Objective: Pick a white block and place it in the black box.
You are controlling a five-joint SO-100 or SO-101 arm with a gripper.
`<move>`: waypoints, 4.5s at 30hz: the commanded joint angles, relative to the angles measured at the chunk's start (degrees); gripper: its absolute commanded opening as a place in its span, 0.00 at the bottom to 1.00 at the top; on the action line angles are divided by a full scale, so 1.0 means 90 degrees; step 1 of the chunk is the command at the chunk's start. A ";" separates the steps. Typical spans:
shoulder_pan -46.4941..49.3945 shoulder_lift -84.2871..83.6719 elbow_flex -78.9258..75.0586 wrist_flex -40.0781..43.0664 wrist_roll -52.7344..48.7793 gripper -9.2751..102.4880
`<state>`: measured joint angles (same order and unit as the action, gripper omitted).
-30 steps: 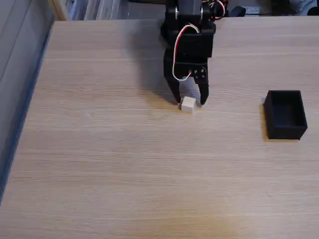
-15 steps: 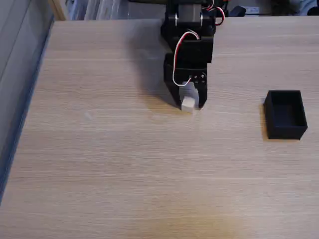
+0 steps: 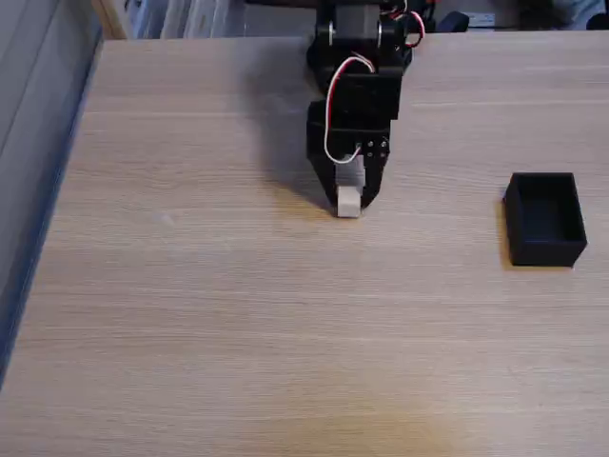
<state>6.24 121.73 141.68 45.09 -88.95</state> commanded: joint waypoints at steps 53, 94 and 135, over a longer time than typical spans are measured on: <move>-0.4687 -0.1748 -0.3945 0.0898 0.1191 0.21; -0.2285 0.5176 0.2031 0.2510 -0.0381 0.08; -0.0664 0.7686 0.4033 0.3574 -0.0332 0.08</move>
<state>-0.09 190.55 177.28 77.61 -92.29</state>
